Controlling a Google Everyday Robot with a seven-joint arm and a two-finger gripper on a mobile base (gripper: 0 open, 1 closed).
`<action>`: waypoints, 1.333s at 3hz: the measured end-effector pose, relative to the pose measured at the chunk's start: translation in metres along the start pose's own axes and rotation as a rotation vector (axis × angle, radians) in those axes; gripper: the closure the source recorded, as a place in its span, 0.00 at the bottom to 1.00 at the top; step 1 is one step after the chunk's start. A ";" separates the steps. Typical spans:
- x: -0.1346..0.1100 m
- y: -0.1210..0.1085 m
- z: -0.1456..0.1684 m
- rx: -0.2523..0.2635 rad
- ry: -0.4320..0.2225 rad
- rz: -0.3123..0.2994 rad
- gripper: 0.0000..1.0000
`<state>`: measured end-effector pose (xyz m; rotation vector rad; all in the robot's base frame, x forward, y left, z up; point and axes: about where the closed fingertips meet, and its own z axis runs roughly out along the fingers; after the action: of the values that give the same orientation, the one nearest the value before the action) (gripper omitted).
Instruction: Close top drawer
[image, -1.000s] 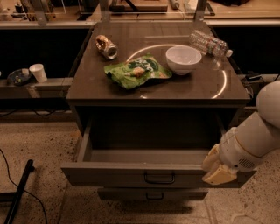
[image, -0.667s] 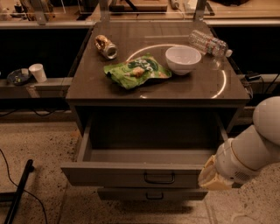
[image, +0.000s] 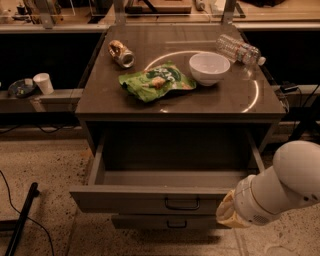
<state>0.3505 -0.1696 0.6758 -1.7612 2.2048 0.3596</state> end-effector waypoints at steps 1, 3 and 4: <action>0.001 -0.015 0.019 0.059 0.000 -0.012 1.00; -0.001 -0.033 0.034 0.155 0.006 0.004 0.84; -0.004 -0.037 0.033 0.201 0.002 0.025 0.61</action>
Offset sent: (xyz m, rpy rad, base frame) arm 0.0448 0.0075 -0.0433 -0.0284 -0.1460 -0.0500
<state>0.3902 -0.1621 0.6459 -1.6293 2.1806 0.1354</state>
